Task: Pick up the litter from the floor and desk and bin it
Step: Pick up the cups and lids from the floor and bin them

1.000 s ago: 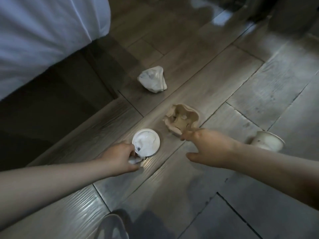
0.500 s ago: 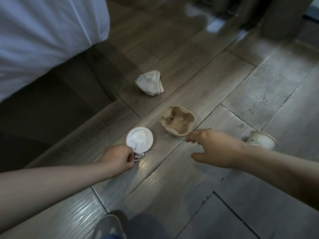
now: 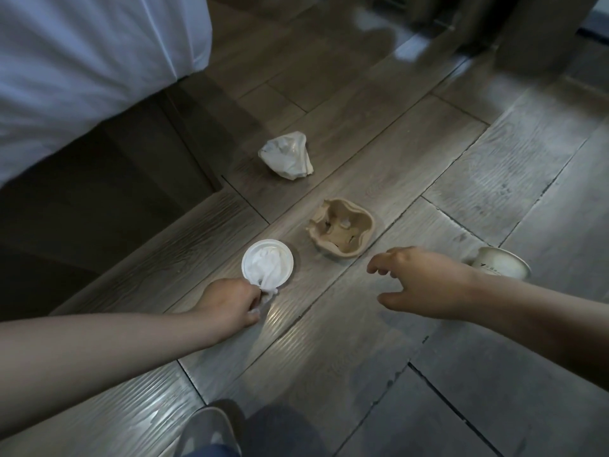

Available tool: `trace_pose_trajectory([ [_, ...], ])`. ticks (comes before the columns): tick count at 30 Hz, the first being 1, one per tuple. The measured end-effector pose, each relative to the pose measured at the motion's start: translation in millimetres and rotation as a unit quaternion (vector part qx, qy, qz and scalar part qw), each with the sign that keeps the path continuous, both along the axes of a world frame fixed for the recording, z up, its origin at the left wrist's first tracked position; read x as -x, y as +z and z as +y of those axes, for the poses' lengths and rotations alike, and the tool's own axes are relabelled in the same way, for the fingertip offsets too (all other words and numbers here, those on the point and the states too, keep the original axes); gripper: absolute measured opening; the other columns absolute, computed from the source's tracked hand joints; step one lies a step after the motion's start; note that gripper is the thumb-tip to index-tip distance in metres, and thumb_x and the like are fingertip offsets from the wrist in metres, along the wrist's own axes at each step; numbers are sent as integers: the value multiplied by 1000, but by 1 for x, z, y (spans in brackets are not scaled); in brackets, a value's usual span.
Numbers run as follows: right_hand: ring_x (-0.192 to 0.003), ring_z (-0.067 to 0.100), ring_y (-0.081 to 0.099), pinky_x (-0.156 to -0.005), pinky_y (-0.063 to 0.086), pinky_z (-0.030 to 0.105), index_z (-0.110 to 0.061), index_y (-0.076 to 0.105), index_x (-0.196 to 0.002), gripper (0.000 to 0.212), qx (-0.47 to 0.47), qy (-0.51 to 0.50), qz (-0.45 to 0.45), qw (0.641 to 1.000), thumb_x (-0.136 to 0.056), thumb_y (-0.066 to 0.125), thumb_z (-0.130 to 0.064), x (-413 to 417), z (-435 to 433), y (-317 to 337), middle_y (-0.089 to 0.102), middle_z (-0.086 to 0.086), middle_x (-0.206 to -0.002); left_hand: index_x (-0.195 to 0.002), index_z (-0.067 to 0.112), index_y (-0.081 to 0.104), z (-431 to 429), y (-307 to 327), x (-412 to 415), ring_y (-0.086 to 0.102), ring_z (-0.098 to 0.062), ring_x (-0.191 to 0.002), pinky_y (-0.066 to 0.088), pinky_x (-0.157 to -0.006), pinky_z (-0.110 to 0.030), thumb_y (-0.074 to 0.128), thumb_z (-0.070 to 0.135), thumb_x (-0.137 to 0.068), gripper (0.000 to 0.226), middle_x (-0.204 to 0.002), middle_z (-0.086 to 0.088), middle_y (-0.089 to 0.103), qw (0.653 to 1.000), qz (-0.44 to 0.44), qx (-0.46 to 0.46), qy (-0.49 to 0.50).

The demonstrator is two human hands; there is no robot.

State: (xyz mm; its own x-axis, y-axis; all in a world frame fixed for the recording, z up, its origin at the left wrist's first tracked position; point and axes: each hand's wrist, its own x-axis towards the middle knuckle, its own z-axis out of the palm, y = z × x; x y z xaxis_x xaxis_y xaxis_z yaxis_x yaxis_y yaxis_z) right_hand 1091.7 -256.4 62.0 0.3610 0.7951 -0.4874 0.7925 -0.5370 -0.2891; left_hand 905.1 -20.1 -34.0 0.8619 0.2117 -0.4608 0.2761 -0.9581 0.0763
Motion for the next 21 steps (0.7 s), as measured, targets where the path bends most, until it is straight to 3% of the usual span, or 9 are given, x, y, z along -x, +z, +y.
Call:
trace_pose_trajectory([
  [6,-116,11,53,-86,43,23,-25,48,-134,51,1,-14,-5,1000,-87,61,-39,-5,-2,-4,54,-4,-131,-72,25,56,-1,2,0,62,-18,-82,43,-64,-28,56,43,-86,23,-86,5,66,996,-74,41,28],
  [11,-117,10,53,-87,43,22,-25,48,-135,51,7,-15,-3,1000,-87,61,-38,-8,2,-6,55,-3,-131,-82,21,67,14,15,-21,60,-22,-86,36,-65,-28,66,34,-82,13,-89,2,63,978,-182,41,95],
  [13,-117,10,53,-86,42,22,-26,48,-135,51,7,-15,-8,1000,-87,61,-38,-8,4,-7,55,-5,-131,-101,17,64,20,13,-27,54,-26,-100,38,-77,-31,68,32,-81,25,-106,-3,56,979,-163,38,118],
  [17,-116,9,53,-84,41,19,-26,48,-135,51,10,-18,-10,1000,-87,61,-39,-9,2,-10,55,-6,-131,-140,20,35,14,13,-36,30,-32,-133,32,-104,-36,67,39,-77,74,-149,-6,22,978,-119,100,138],
  [21,-116,11,53,-86,41,21,-25,48,-135,52,22,-24,-8,999,-87,61,-39,-12,0,-14,55,-5,-131,-149,42,8,4,6,-40,-4,-27,-146,17,-116,-40,58,64,-75,92,-159,7,-11,991,-24,120,58],
])
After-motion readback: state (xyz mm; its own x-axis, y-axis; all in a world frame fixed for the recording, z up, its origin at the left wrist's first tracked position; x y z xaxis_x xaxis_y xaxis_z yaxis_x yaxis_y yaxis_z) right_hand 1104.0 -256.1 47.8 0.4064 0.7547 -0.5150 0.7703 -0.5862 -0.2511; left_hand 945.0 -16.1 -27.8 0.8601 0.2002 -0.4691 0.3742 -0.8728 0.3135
